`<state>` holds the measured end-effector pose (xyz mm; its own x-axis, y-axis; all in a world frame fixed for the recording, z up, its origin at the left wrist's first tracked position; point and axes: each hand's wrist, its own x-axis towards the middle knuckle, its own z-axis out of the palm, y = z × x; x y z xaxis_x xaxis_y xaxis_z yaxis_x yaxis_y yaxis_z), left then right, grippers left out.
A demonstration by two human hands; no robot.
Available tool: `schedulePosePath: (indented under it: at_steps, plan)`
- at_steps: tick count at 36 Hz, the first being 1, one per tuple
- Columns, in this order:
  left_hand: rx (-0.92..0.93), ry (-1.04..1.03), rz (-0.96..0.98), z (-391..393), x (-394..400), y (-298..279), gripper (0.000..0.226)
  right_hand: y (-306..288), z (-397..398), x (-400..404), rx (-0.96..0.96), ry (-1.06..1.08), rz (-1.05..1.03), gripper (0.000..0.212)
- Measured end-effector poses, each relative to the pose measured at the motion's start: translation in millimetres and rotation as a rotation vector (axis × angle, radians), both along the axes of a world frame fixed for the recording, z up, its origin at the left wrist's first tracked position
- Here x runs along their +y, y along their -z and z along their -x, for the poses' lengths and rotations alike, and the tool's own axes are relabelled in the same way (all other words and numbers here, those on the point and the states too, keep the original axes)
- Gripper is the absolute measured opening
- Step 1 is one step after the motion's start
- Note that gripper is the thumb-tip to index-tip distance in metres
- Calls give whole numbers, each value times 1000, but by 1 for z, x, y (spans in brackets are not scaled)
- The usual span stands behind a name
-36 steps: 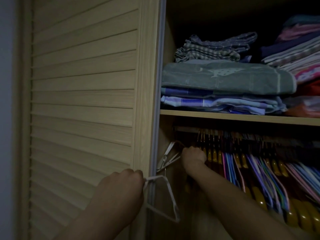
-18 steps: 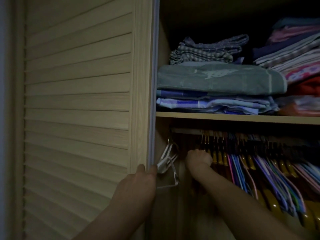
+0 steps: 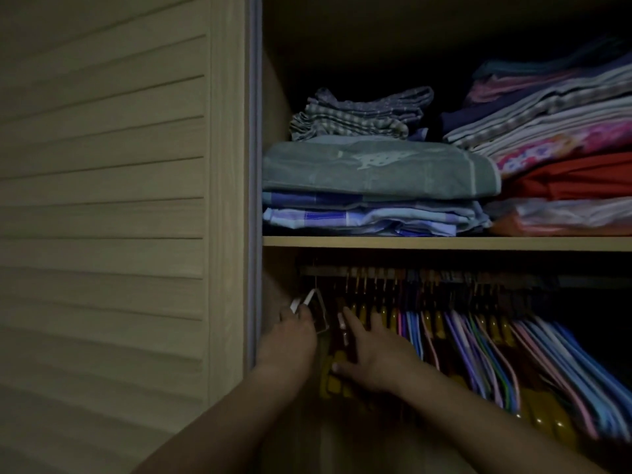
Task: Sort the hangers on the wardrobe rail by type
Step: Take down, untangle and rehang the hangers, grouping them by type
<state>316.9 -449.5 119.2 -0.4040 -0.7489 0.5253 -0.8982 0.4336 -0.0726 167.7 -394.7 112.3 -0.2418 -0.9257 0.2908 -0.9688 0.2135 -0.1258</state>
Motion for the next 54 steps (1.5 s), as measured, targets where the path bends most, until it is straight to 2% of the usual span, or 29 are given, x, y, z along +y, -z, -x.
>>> schedulePosePath:
  at_steps: [4, 8, 19, 26, 31, 37, 44, 47, 49, 52, 54]
  plan:
    - [-34, -29, 49, 12, -22, 1, 58, 7, 11, 18, -23, -42, 97, 98]
    - [-27, -37, 77, 20, -46, 3, 51, 6, 22, 34, -29, -50, 44, 92]
    - [21, -17, -126, 26, -58, 25, 58, 2, 30, 38, -34, -13, 20, 73]
    - [-61, -37, -180, 28, -76, 44, 62, -3, 21, 32, -17, -44, 37, 68]
    - [-28, -9, -264, 23, -84, 54, 64, -1, 18, 30, 1, -67, 47, 68]
    - [-60, -26, -273, 22, -69, 47, 61, 6, 20, 37, -1, -74, 29, 69]
    - [-137, 27, -93, 16, -41, 37, 46, 8, 36, 70, -21, -40, 80, 66]
    - [-103, 25, 18, 8, -30, 25, 42, 8, 50, 97, -22, 7, 147, 63]
    - [-33, 45, 12, 7, -15, 11, 40, 9, 66, 118, -38, 48, 213, 59]
    - [37, 145, -17, 17, 10, -5, 39, 9, 93, 150, -64, 125, 295, 45]
    - [66, 270, -32, 36, 33, -10, 31, 9, 114, 174, -92, 175, 372, 30]
